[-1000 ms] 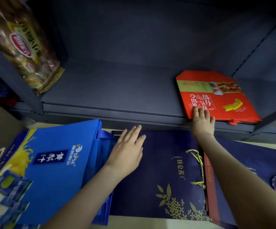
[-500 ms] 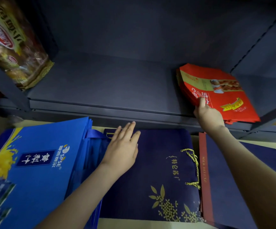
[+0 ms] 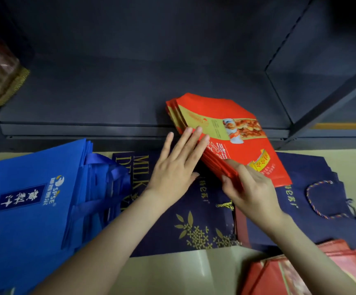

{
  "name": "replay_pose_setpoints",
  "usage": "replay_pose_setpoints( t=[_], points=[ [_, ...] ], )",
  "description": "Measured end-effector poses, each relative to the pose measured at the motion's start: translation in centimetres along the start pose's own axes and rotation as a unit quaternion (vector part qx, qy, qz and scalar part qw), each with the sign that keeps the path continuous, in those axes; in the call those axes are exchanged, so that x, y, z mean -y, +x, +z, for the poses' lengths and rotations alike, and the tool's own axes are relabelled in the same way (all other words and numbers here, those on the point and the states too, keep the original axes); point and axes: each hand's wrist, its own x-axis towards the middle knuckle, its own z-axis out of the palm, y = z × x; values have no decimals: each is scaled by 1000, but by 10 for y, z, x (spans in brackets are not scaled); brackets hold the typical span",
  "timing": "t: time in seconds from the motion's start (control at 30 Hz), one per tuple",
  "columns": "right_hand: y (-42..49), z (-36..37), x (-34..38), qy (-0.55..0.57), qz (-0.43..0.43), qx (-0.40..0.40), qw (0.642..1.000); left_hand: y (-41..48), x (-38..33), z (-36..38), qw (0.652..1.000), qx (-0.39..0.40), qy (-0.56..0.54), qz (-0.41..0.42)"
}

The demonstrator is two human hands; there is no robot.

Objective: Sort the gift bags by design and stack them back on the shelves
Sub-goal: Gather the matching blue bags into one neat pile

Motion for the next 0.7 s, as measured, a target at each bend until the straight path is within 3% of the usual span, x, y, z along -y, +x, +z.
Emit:
replay_pose_setpoints(
  t=[0.13, 0.3, 0.43, 0.57, 0.7],
  points=[
    [-21, -21, 4, 13, 9, 23, 1000, 20, -14, -5, 995, -33, -58, 73],
    [-44, -45, 7, 113, 83, 158, 977, 8, -34, -20, 985, -56, -43, 160],
    [-45, -75, 10, 121, 53, 223, 966, -4, -51, -41, 974, -90, -55, 200],
    [-51, -99, 15, 23, -10, 177, 984, -7, -67, -58, 966, -92, -58, 236],
    [-69, -125, 24, -112, -54, 131, 984, -8, -76, -60, 970, -45, -100, 216]
  ],
)
